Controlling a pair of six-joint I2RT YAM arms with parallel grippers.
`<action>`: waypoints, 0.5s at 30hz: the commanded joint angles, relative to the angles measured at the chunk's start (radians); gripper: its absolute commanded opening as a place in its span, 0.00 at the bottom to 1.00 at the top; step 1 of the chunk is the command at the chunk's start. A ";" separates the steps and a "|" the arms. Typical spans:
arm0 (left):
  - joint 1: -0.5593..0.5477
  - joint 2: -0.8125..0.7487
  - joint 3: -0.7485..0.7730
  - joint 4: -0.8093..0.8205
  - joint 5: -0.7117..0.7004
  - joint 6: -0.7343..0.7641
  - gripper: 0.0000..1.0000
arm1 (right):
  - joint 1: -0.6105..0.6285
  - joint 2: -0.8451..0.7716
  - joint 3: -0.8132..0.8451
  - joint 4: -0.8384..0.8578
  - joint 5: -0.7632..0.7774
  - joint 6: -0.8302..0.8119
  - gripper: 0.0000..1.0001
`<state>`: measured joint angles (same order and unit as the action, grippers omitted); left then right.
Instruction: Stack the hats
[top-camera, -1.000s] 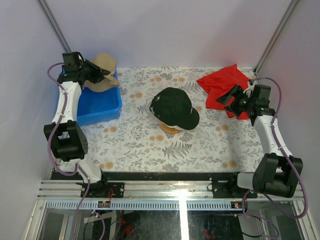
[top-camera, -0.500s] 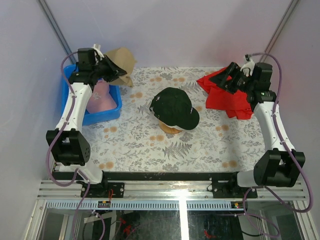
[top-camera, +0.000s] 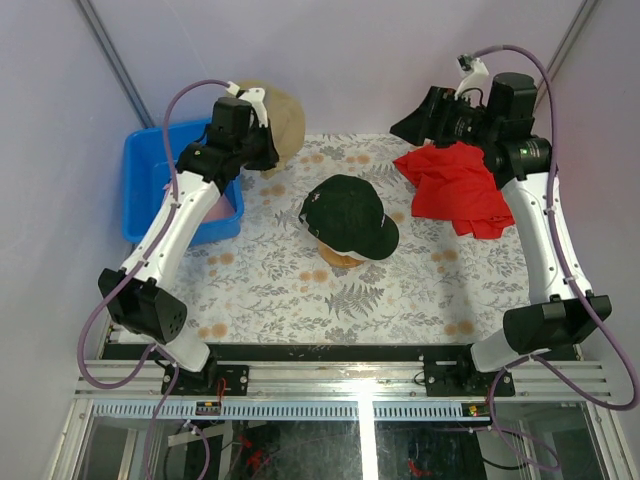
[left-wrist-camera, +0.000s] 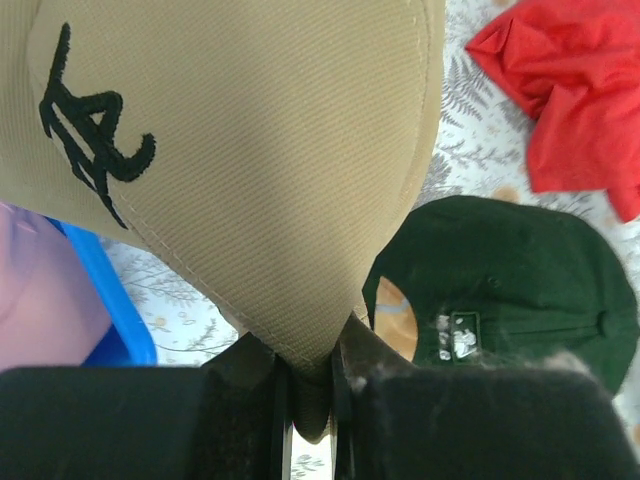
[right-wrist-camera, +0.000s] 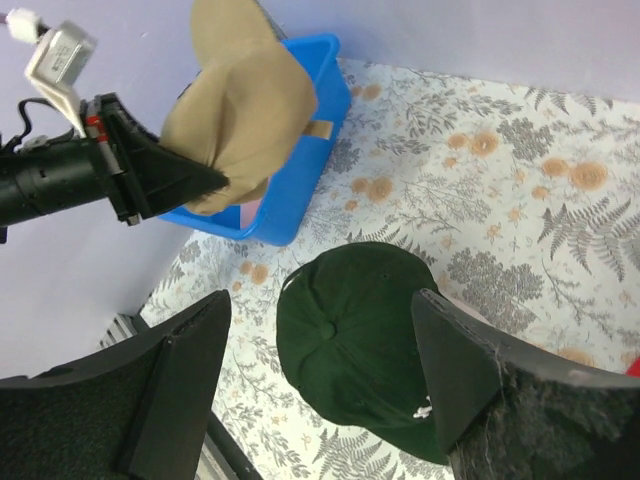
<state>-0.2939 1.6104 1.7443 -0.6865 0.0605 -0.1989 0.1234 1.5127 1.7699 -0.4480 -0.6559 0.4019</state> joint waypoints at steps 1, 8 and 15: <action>-0.023 -0.053 0.016 0.037 -0.063 0.174 0.00 | 0.062 0.025 0.110 -0.069 -0.023 -0.120 0.80; -0.034 -0.151 -0.038 0.106 0.175 0.296 0.00 | 0.182 0.072 0.220 -0.071 0.002 -0.181 0.82; -0.067 -0.190 -0.027 0.068 0.397 0.347 0.00 | 0.289 0.212 0.366 -0.080 0.070 -0.178 0.83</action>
<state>-0.3420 1.4422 1.7046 -0.6655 0.2924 0.0822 0.3767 1.6623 2.0533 -0.5430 -0.6258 0.2317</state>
